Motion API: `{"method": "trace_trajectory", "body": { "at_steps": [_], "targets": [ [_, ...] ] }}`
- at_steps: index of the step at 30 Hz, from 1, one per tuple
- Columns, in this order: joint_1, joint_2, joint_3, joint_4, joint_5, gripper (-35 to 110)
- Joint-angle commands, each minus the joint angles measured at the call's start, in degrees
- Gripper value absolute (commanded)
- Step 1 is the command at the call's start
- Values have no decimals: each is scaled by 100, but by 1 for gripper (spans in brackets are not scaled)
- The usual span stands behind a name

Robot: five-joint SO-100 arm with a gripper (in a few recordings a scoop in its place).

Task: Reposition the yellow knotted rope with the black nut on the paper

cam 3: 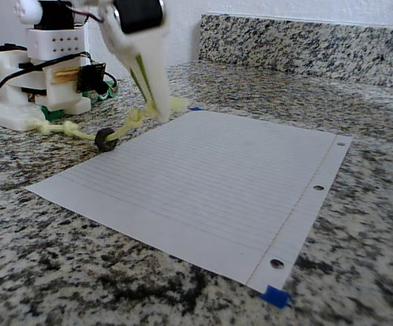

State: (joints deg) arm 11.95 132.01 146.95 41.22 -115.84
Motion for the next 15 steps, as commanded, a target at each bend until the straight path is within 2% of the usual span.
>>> {"method": "trace_trajectory", "body": {
  "at_steps": [1,8,15],
  "targets": [
    [264,396,-123,-422,299,0],
    [967,1072,-123,-1362,826,0],
    [1521,1696,-123,-1767,1362,0]
  ]
}}
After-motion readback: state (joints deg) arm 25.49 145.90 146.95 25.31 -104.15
